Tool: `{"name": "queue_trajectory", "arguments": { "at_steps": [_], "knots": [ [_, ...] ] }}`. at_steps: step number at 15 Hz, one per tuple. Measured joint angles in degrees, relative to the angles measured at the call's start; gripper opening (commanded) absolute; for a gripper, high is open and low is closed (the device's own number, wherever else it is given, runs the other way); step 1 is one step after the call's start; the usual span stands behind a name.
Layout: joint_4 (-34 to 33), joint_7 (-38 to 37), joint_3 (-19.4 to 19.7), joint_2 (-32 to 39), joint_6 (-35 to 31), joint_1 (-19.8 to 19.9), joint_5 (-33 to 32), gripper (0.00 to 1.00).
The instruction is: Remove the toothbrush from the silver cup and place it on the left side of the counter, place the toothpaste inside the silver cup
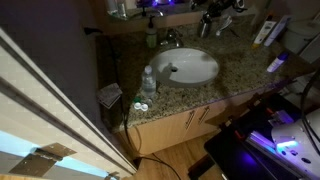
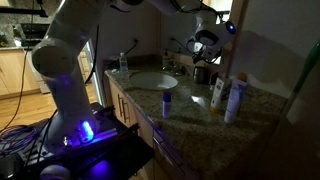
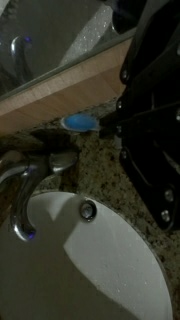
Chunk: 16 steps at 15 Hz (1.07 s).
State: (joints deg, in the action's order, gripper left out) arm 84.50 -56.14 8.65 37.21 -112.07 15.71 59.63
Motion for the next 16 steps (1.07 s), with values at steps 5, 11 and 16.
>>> {"name": "queue_trajectory", "arguments": {
  "at_steps": [5, 11, 16],
  "knots": [
    [-0.5, 0.8, 0.0, -0.6, 0.3, 0.2, 0.0, 0.01],
    [-0.7, 4.1, 1.1, -7.0, 7.2, 1.3, -1.2, 0.01],
    [-0.8, 6.7, 3.1, -14.9, 19.7, 1.6, -9.0, 0.01]
  ]
}}
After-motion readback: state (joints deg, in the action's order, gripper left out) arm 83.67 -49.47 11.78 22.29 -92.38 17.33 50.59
